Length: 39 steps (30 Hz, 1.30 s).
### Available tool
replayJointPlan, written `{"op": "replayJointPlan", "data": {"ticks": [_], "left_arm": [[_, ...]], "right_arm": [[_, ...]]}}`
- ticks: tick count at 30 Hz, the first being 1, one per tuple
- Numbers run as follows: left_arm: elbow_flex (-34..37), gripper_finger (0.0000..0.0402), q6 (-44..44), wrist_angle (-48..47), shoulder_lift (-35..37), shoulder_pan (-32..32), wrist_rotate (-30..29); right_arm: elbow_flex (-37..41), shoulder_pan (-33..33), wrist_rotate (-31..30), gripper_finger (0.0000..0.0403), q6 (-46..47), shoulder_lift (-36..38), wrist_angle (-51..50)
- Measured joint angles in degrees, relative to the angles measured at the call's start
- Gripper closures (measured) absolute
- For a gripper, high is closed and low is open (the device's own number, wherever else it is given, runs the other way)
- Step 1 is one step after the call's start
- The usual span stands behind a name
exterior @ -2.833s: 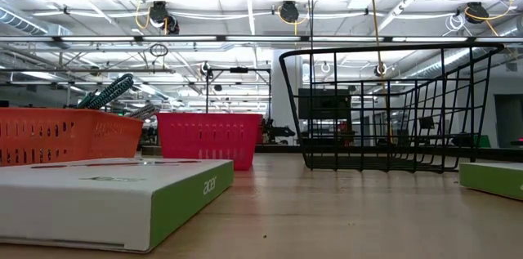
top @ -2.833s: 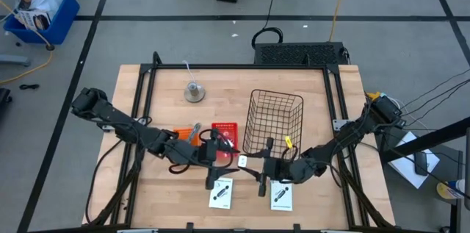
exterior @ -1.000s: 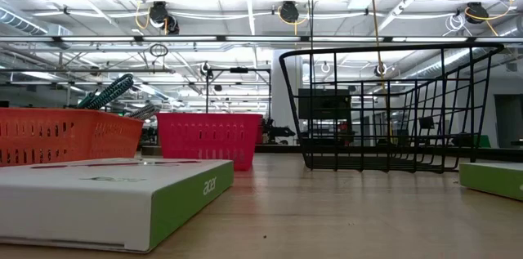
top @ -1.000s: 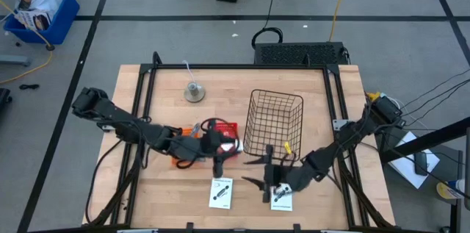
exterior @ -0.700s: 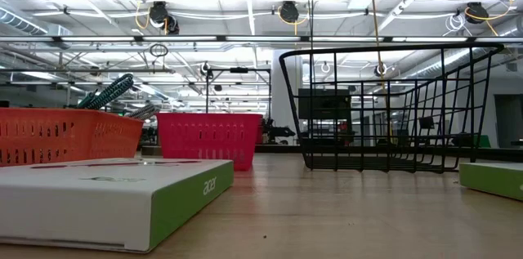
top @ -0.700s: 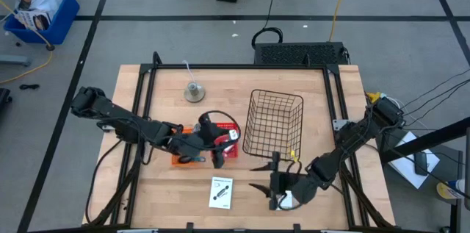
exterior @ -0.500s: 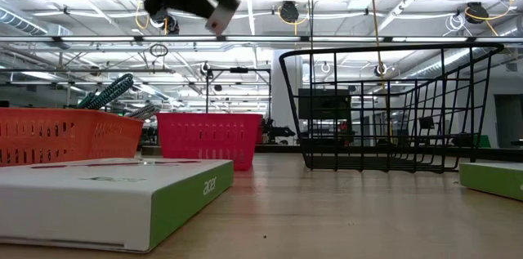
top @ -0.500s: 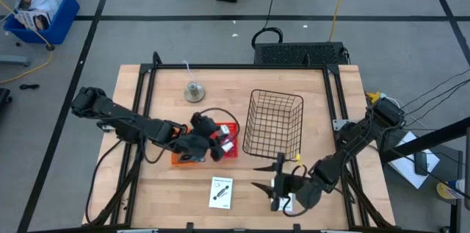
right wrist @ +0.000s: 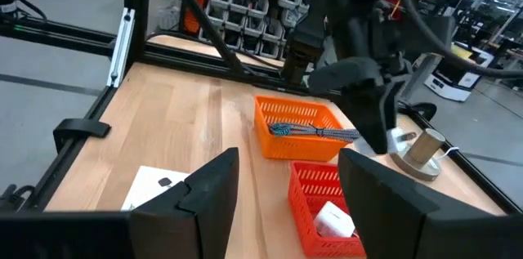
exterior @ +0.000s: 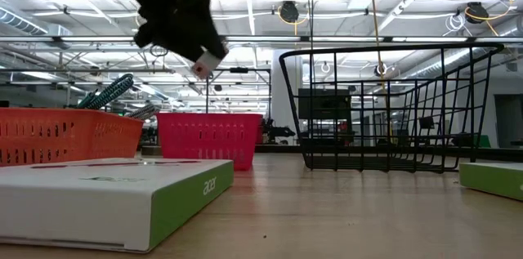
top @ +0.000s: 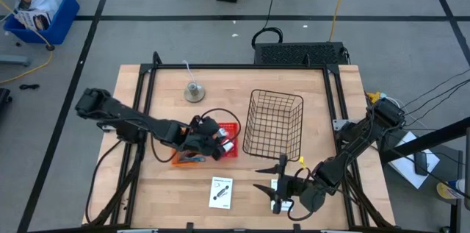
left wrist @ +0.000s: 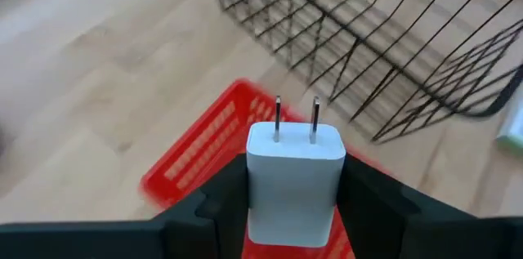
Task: Pick and place items into bin
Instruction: Put the charger adapter into the red bin, then put the right card reader into the wire basket
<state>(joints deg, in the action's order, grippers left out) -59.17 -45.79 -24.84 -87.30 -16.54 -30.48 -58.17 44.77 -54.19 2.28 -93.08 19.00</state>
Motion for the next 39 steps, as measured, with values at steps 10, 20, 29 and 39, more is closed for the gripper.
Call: {"op": "replayJointPlan", "data": {"ticks": [10, 20, 29, 39], "left_arm": [[0.78, 0.0209, -0.58, 2.33, -3.40, 1.27, 3.49], [0.82, 0.0207, 1.50, 3.26, -3.48, 0.54, 3.60], [0.82, 0.0206, 9.18, 12.91, -3.48, -2.51, 3.59], [0.82, 0.0206, 11.65, 19.91, -3.48, -4.94, 3.64]], "right_arm": [[0.00, -0.02, 0.00, 0.0202, 0.00, 0.00, -0.03], [0.00, 0.54, 0.00, 0.0202, 0.02, 0.00, -0.56], [0.00, 4.49, -0.04, 0.0202, -1.63, 0.00, -0.87], [0.00, 6.03, -4.64, 0.0202, -2.94, 0.02, -0.39]]}}
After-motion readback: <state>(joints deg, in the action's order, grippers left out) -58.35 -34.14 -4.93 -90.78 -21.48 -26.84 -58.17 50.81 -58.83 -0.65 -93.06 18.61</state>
